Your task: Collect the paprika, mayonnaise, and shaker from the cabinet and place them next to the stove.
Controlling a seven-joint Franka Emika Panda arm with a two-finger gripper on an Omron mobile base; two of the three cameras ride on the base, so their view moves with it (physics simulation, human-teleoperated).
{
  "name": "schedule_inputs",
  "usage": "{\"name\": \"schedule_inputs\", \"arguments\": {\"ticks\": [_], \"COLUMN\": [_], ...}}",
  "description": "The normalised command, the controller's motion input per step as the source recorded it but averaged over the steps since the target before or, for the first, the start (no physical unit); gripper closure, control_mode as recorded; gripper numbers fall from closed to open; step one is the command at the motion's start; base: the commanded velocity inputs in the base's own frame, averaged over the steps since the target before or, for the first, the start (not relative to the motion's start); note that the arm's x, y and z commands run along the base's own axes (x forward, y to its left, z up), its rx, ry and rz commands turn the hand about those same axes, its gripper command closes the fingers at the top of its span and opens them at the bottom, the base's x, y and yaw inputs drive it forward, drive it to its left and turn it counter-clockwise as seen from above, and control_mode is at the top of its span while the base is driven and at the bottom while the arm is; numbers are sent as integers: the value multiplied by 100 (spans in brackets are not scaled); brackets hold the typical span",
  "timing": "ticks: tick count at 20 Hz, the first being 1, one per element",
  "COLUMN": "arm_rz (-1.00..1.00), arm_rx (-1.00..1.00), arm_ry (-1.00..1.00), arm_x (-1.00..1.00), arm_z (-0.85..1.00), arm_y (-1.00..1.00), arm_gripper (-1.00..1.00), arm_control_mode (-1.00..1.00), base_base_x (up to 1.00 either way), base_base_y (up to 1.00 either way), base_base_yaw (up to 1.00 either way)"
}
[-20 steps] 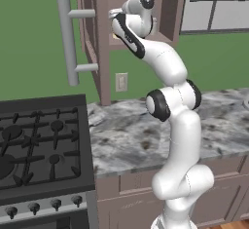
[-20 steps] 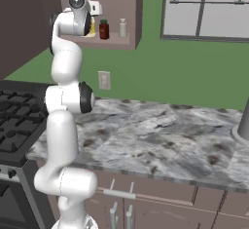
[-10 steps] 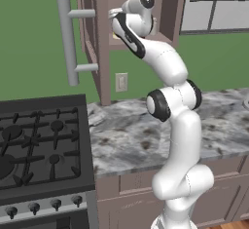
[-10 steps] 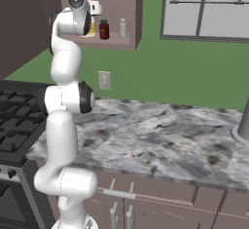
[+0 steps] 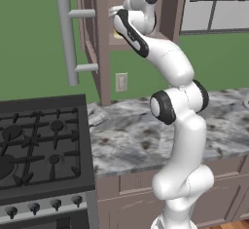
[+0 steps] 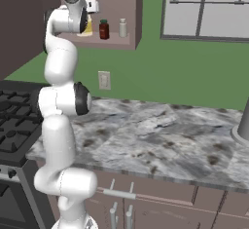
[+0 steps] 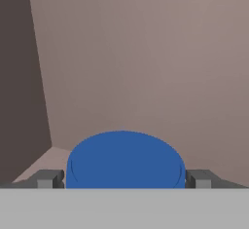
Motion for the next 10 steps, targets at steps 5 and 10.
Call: {"name": "schedule_inputs", "arguments": {"ticks": [5,10], "arm_rz": [8,12], "arm_rx": [0,0], "arm_ry": [-4,-5], "arm_x": [-58,-73], "arm_z": [-4,-25], "arm_y": [4,-3], "arm_gripper": [100,100], "arm_control_mode": [-100,-100], "base_base_x": [0,0], "base_base_y": [0,0], "base_base_yaw": [0,0]}}
